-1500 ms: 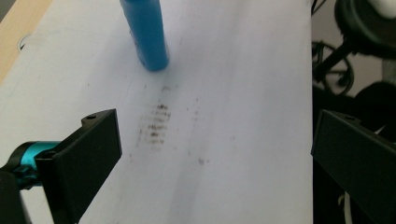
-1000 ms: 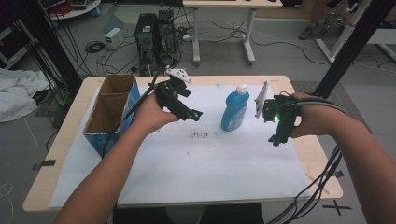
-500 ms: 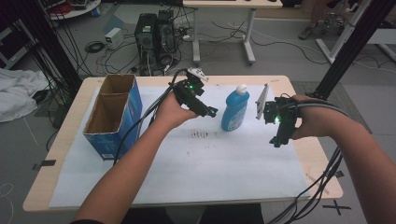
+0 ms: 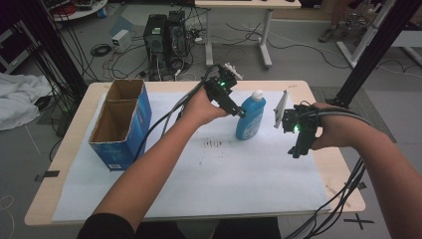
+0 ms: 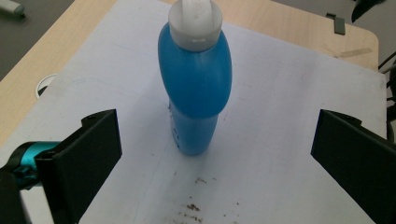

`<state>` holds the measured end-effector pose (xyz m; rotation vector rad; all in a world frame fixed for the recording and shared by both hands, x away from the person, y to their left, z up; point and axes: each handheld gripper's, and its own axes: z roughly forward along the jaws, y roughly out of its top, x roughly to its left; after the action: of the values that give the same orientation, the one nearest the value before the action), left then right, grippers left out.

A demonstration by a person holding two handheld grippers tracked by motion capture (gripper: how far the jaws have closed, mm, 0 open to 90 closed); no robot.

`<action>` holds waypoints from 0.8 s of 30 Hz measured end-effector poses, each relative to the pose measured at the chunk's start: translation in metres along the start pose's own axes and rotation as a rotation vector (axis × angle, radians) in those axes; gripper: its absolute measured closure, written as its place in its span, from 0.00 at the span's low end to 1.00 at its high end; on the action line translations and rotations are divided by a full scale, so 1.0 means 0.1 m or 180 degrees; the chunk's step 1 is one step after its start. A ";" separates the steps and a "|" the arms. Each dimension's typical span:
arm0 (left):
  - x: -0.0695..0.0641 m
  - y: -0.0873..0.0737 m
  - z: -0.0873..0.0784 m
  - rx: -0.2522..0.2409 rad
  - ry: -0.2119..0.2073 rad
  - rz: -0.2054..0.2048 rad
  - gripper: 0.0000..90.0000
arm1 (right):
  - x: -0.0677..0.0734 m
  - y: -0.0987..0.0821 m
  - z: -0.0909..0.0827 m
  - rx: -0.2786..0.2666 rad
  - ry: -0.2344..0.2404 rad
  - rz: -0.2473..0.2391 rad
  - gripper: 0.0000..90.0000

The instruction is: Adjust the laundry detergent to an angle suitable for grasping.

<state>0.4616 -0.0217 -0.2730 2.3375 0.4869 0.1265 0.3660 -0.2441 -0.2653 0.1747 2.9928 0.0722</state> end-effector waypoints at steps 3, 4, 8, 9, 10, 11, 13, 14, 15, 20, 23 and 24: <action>0.01 0.07 0.07 0.0029 -0.0023 0.0004 0.02 | 0.01 0.00 0.01 0.0013 0.0009 0.0029 0.15; 0.02 0.09 0.10 0.0040 -0.0037 0.0003 0.02 | 0.01 0.00 0.01 0.0011 0.0007 0.0017 0.15; 0.07 0.14 0.22 0.0128 -0.0060 -0.0018 0.02 | 0.01 0.00 0.01 -0.0003 0.0039 0.0024 0.15; 0.09 0.15 0.25 0.0147 -0.0044 -0.0033 0.02 | 0.02 0.00 0.02 0.0016 0.0047 0.0011 0.15; 0.10 0.15 0.27 0.0164 -0.0027 -0.0043 0.02 | 0.02 0.00 0.02 0.0016 0.0047 0.0011 0.15; 0.10 0.15 0.27 0.0164 -0.0027 -0.0043 0.02 | 0.02 0.00 0.02 0.0016 0.0047 0.0011 0.15; 0.14 0.16 0.35 0.0194 -0.0046 -0.0069 0.02 | 0.03 -0.01 0.02 0.0008 0.0047 0.0014 0.15; 0.14 0.16 0.37 0.0201 -0.0046 -0.0077 0.02 | 0.03 -0.01 0.03 0.0018 0.0053 0.0040 0.15; 0.14 0.17 0.39 0.0208 -0.0057 -0.0093 0.02 | 0.03 -0.01 0.03 0.0018 0.0053 0.0040 0.15; 0.18 0.18 0.46 0.0223 -0.0057 -0.0115 0.02 | 0.03 -0.03 0.06 0.0033 0.0062 0.0034 0.15; 0.22 0.19 0.52 0.0219 -0.0052 -0.0163 0.02 | 0.03 -0.03 0.06 0.0038 0.0071 0.0051 0.15; 0.23 0.19 0.54 0.0217 -0.0047 -0.0176 0.02 | 0.03 -0.02 0.06 0.0033 0.0067 0.0052 0.15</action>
<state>0.5004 -0.0601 -0.3004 2.3874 0.5559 0.0675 0.3642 -0.2455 -0.2720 0.2009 3.0136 0.0609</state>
